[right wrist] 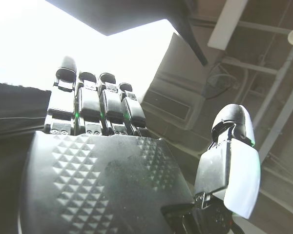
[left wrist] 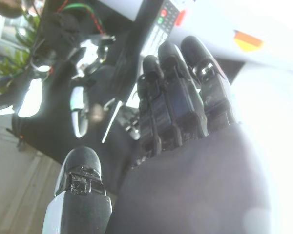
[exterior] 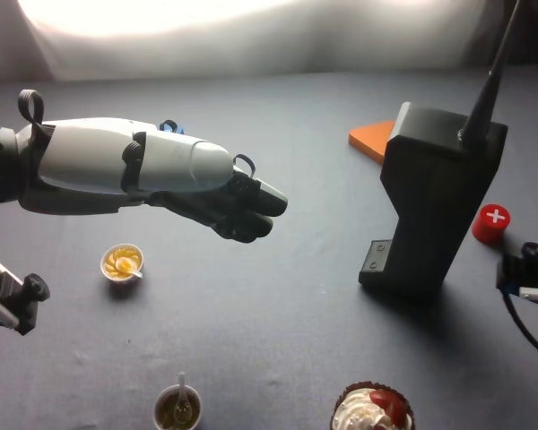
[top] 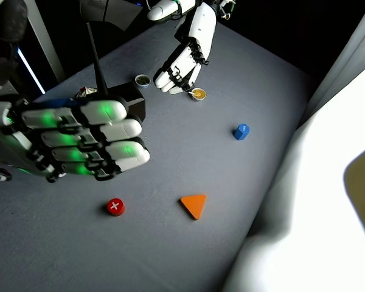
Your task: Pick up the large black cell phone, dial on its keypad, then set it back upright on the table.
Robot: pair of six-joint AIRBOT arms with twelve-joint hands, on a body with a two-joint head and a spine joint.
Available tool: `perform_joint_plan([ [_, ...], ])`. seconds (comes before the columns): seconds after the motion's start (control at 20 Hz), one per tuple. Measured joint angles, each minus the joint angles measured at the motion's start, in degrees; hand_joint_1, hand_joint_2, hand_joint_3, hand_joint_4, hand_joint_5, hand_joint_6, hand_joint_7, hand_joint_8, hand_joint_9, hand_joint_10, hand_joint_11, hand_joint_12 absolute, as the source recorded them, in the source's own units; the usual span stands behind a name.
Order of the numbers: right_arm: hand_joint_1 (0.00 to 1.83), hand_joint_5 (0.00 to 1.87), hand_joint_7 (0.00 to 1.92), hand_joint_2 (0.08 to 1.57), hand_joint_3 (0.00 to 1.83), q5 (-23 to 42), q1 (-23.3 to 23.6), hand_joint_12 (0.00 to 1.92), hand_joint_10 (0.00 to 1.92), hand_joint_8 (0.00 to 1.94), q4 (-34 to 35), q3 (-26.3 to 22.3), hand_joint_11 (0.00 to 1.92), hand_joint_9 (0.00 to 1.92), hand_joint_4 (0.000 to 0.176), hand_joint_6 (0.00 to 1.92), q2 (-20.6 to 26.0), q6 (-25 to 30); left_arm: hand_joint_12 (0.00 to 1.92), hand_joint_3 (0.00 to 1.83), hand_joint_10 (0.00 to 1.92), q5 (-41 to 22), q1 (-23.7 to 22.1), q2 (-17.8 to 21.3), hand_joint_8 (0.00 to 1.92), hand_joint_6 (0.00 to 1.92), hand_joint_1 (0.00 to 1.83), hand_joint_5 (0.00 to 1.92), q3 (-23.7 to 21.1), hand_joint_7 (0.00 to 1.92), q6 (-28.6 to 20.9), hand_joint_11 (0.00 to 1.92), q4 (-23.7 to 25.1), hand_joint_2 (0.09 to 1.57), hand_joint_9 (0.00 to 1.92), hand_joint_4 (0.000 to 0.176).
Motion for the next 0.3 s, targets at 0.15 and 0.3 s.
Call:
perform_joint_plan([
  [0.15, 0.13, 0.05, 0.10, 0.92, 0.00, 0.0, 0.0, 0.49, 0.01, 0.00, -0.2, -2.8, 0.00, 0.10, 0.000, 0.00, 3.3, 0.0, 0.87, 0.00, 0.00, -0.1, -0.4, 0.0, 0.00, 0.00, 0.01, 0.43, 0.0, 0.56, 0.0, 0.13, 0.1, 1.17, 0.51, 0.000],
  [0.3, 0.16, 0.09, 0.12, 0.92, 0.00, 0.0, 0.0, 0.53, 0.00, 0.00, 0.0, -5.3, 0.00, 0.13, 0.002, 0.00, 6.9, 0.0, 0.87, 0.00, 0.00, 0.0, -0.4, 0.0, 0.00, 0.00, 0.00, 0.42, 0.0, 0.55, 0.0, 0.13, 0.2, 1.17, 0.51, 0.000],
])
